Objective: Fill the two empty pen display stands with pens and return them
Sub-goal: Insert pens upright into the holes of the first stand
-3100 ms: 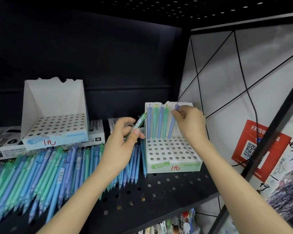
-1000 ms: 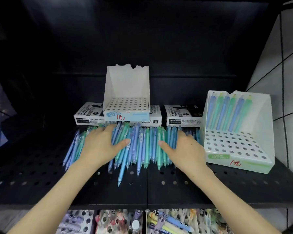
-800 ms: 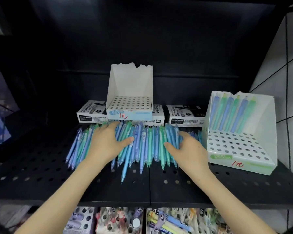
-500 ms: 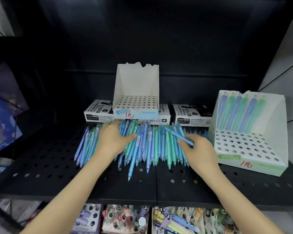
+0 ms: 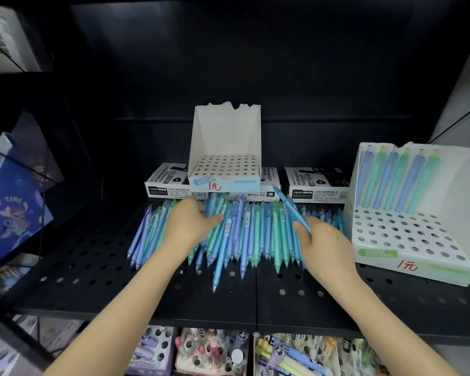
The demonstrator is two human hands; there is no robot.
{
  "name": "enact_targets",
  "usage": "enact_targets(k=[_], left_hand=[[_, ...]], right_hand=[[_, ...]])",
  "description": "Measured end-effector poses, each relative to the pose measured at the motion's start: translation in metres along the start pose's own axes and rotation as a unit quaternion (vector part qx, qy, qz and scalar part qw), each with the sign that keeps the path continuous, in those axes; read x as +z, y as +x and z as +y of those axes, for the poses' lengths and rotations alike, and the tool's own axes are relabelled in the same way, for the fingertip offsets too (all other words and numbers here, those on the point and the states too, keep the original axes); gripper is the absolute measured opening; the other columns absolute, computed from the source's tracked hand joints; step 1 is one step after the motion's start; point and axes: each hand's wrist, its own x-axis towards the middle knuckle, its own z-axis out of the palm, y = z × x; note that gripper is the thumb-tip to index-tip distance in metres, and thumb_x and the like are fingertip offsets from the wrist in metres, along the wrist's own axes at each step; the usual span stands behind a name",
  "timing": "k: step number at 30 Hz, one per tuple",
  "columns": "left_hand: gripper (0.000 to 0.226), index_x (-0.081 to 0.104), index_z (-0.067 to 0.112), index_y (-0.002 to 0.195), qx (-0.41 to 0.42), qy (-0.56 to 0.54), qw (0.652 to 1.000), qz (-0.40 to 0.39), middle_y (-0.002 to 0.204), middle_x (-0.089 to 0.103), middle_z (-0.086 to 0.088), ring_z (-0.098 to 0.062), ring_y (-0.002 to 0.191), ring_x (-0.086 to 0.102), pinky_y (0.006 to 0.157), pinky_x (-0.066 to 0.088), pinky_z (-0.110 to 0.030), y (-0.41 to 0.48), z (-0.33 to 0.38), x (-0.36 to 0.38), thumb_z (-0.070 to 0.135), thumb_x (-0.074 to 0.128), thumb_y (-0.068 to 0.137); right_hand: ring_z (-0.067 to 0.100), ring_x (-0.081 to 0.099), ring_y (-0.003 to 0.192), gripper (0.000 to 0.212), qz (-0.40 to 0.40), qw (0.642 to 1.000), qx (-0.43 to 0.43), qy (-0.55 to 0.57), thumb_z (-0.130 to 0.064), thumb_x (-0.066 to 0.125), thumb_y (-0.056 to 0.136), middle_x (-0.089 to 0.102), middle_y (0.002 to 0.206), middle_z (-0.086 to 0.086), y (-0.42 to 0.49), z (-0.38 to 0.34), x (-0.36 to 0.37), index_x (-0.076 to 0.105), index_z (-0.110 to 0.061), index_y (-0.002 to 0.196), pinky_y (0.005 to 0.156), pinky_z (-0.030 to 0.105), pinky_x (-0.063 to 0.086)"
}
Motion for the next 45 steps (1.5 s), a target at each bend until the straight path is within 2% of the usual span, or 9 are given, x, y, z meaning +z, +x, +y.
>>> enact_targets(k=[5, 8, 12, 17, 20, 25, 31, 36, 45], left_hand=[[0.041, 0.037, 0.014, 0.055, -0.011, 0.022, 0.999, -0.034, 0.046, 0.032, 0.001, -0.014, 0.04, 0.032, 0.052, 0.038, -0.026, 0.005, 0.009, -0.007, 0.02, 0.065, 0.084], [0.019, 0.062, 0.002, 0.089, -0.025, -0.021, 0.999, -0.044, 0.08, 0.062, -0.009, -0.016, 0.066, 0.055, 0.063, 0.042, -0.024, 0.005, 0.01, -0.009, 0.02, 0.067, 0.085], [0.055, 0.045, -0.01, 0.129, -0.031, -0.041, 0.997, -0.051, 0.11, 0.06, -0.015, -0.017, 0.075, 0.057, 0.081, 0.046, -0.027, 0.003, 0.006, -0.013, 0.022, 0.063, 0.089], [0.029, 0.058, -0.004, 0.081, -0.039, -0.04, 0.993, -0.101, 0.046, 0.038, 0.0, -0.011, 0.041, 0.035, 0.058, 0.039, -0.025, 0.004, -0.005, -0.03, 0.023, 0.057, 0.093], [0.035, 0.054, 0.002, 0.066, -0.044, -0.093, 0.982, -0.156, 0.047, 0.035, -0.002, -0.014, 0.043, 0.03, 0.069, 0.045, -0.029, 0.001, -0.011, -0.042, 0.025, 0.057, 0.092], [0.015, 0.051, -0.001, 0.09, -0.053, -0.311, 0.935, -0.164, 0.067, 0.042, -0.006, -0.013, 0.055, 0.038, 0.046, 0.038, -0.021, -0.009, -0.007, -0.044, 0.012, 0.046, 0.097], [0.009, 0.048, 0.005, 0.097, -0.025, -0.498, 0.848, -0.18, 0.071, 0.049, -0.005, -0.013, 0.059, 0.046, 0.049, 0.044, -0.021, -0.021, 0.033, -0.022, 0.01, 0.04, 0.098], [0.015, 0.045, 0.008, 0.104, 0.023, -0.488, 0.854, -0.179, 0.067, 0.043, -0.002, -0.011, 0.052, 0.04, 0.041, 0.032, -0.019, -0.036, 0.073, 0.018, 0.02, 0.038, 0.101], [0.017, 0.057, 0.013, 0.077, 0.068, -0.546, 0.787, -0.278, 0.052, 0.041, 0.007, -0.006, 0.045, 0.026, 0.036, 0.023, -0.015, -0.045, 0.113, 0.041, 0.027, 0.064, 0.085]], right_hand=[[0.01, 0.034, 0.048, 0.028, 0.003, 1.0, -0.007, 0.002, -0.033, 0.033, 0.099, 0.038, 0.06, -0.004, 0.0, 0.0, 0.0, 0.044, -0.014, 0.082, 0.043, 0.025, 0.022], [0.01, 0.034, 0.048, 0.029, 0.003, 1.0, -0.008, 0.003, -0.034, 0.033, 0.099, 0.038, 0.06, -0.004, -0.001, 0.001, 0.0, 0.042, -0.014, 0.081, 0.043, 0.025, 0.023], [0.011, 0.033, 0.048, 0.03, 0.002, 1.0, -0.01, 0.008, -0.034, 0.033, 0.099, 0.038, 0.06, -0.004, 0.0, 0.002, -0.001, 0.042, -0.014, 0.079, 0.044, 0.026, 0.024], [0.012, 0.034, 0.049, 0.031, 0.0, 1.0, -0.006, 0.021, -0.034, 0.034, 0.099, 0.039, 0.06, -0.003, 0.001, 0.002, -0.001, 0.043, -0.013, 0.078, 0.044, 0.026, 0.026], [0.013, 0.035, 0.049, 0.029, 0.009, 0.999, -0.006, 0.044, -0.033, 0.035, 0.099, 0.04, 0.06, -0.002, 0.001, 0.002, -0.002, 0.043, -0.015, 0.078, 0.044, 0.026, 0.026], [0.015, 0.033, 0.047, 0.03, 0.031, 0.991, -0.016, 0.13, -0.031, 0.038, 0.099, 0.038, 0.055, 0.0, 0.005, 0.005, -0.006, 0.052, -0.01, 0.081, 0.046, 0.028, 0.026], [0.008, 0.028, 0.047, 0.027, -0.051, 0.883, 0.03, 0.466, -0.033, 0.043, 0.097, 0.037, 0.06, -0.003, 0.0, 0.001, -0.026, 0.065, -0.018, 0.1, 0.046, 0.023, 0.027], [0.006, 0.027, 0.042, 0.031, -0.132, 0.762, 0.059, 0.631, -0.03, 0.048, 0.092, 0.044, 0.058, -0.004, -0.008, 0.005, -0.044, 0.064, -0.009, 0.108, 0.039, 0.017, 0.022], [0.008, 0.028, 0.046, 0.03, -0.113, 0.801, 0.047, 0.586, -0.027, 0.044, 0.096, 0.043, 0.059, -0.004, -0.018, 0.013, -0.063, 0.065, -0.009, 0.105, 0.041, 0.017, 0.024]])
